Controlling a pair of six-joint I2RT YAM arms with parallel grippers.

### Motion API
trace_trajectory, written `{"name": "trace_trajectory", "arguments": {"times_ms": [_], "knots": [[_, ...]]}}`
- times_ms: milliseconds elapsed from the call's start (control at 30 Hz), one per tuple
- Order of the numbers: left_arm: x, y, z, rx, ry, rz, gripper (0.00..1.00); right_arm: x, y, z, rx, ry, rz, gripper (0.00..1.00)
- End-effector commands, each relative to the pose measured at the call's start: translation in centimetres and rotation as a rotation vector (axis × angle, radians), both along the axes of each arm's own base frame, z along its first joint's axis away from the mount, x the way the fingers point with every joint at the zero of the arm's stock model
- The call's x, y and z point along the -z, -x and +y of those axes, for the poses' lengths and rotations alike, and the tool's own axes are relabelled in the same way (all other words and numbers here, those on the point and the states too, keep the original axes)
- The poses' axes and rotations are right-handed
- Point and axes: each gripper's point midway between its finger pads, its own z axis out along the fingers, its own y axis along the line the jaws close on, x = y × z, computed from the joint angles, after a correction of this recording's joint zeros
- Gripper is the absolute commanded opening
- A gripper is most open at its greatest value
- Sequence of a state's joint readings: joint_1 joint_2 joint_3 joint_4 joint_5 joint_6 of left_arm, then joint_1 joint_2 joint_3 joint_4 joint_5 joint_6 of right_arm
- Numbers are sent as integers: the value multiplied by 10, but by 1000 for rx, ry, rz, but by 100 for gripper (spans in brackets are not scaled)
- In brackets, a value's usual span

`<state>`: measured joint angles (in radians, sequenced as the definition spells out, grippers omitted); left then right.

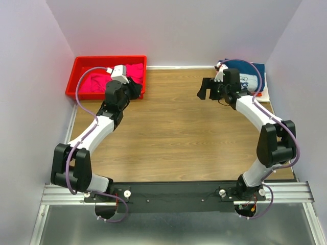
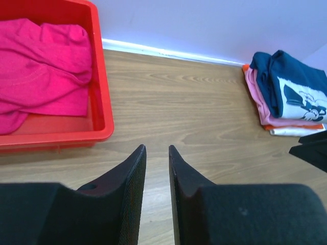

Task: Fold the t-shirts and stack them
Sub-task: Reset both grippers

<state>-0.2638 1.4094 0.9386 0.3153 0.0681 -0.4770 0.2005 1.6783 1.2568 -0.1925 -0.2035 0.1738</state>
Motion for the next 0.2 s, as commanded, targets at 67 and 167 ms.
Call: {"name": "trace_trajectory", "arguments": {"times_ms": [67,167], "knots": [[-15,3,16,-86,11,-66,32,-19,3,11,-21,-55,-43,100],[-15,1,17,-92,9,-66,32,-21,4,9,-18,-45,-52,100]]}}
